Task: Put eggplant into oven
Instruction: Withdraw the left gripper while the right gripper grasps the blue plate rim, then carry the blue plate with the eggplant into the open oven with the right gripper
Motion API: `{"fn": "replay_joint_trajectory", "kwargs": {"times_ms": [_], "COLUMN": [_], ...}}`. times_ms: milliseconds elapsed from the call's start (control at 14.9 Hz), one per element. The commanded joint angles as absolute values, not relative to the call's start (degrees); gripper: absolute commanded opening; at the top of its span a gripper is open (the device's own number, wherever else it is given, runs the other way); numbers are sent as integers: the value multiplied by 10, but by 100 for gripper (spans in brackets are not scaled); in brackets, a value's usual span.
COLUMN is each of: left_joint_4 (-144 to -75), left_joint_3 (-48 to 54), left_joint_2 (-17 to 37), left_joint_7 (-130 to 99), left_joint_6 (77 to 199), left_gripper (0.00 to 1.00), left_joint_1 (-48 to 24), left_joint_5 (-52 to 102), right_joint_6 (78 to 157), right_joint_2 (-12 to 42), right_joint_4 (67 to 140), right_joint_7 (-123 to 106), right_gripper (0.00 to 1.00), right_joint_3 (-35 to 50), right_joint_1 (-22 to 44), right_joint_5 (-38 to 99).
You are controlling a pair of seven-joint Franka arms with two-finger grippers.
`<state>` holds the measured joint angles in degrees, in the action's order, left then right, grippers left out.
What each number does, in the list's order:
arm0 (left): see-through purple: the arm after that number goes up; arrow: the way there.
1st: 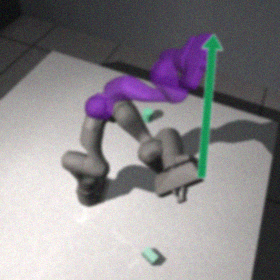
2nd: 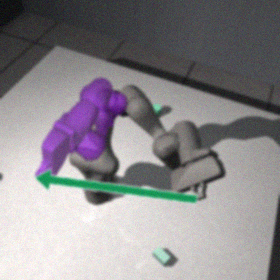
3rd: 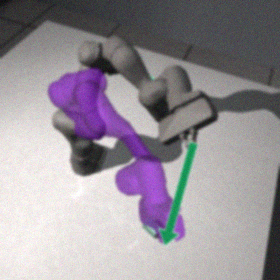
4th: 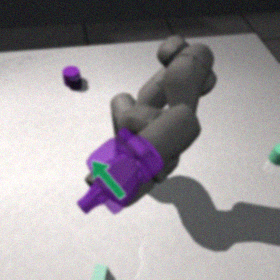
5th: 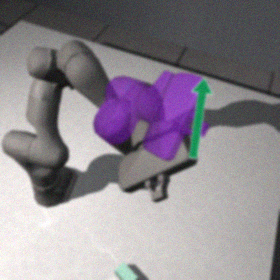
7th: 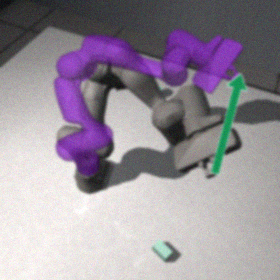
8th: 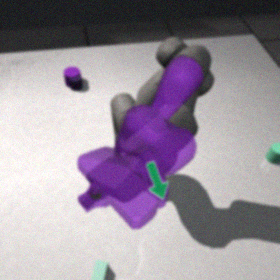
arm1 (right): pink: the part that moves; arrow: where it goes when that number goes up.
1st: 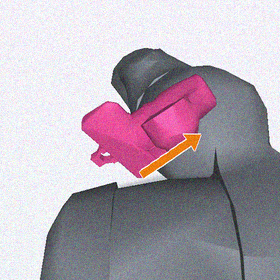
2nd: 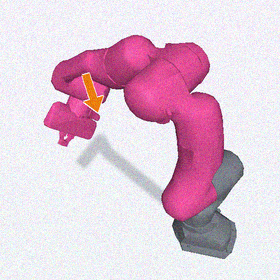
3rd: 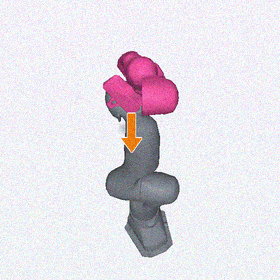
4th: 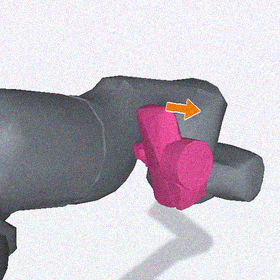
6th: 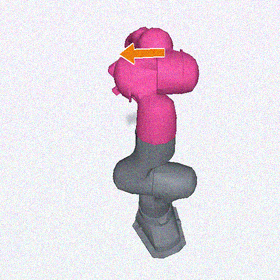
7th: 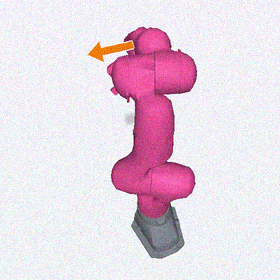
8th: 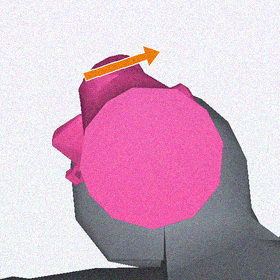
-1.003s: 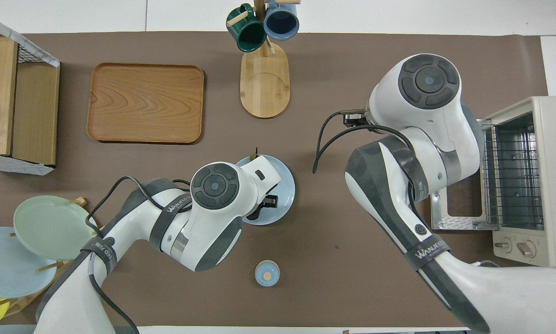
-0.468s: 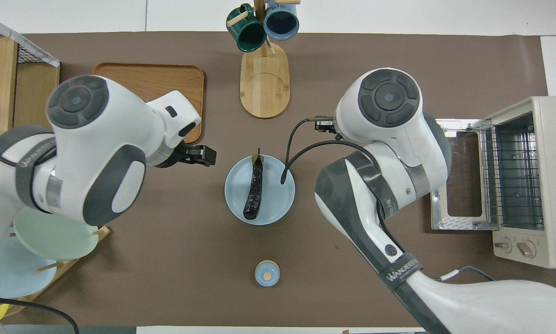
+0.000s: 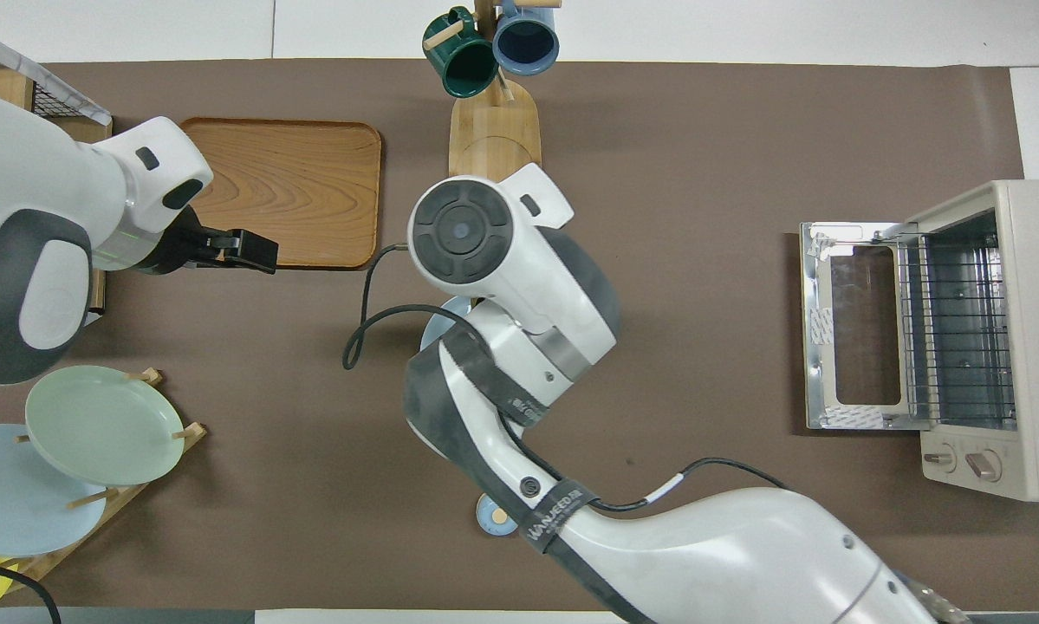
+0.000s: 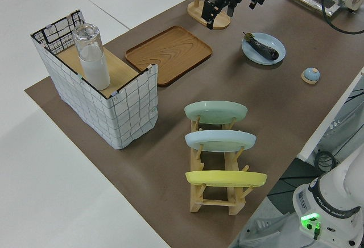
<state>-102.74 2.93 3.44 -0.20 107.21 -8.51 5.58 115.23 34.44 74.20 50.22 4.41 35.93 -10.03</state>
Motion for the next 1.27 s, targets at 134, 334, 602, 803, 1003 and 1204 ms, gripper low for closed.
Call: {"fn": "replay_joint_trajectory", "kwargs": {"times_ms": [134,334,602,803,1003,1204], "left_joint_4": [-995,-954,-883,-877,-929,-977], "left_joint_3": [33,25,25,25,28,29], "left_joint_2": [4,4,8,2,-22,-43], "left_joint_7": [18,18,18,15,18,18], "left_joint_6": [1002,943,873,843,863,896], "left_gripper": [100,100,100,100,100,100], "left_joint_1": [-40,-36,-40,-43,-26,-30], "left_joint_5": [45,38,-10,-19,-15,-13], "right_joint_6": [1187,1208,1251,1245,1239,1236], "right_joint_2": [373,396,412,411,410,409], "right_joint_4": [702,722,769,774,774,783], "right_joint_7": [562,567,603,606,613,627], "right_gripper": [74,73,66,65,62,61], "right_joint_3": [45,46,46,46,47,52], "right_joint_1": [404,424,432,433,435,446], "right_joint_5": [-127,-165,-166,-159,-158,-157]}}
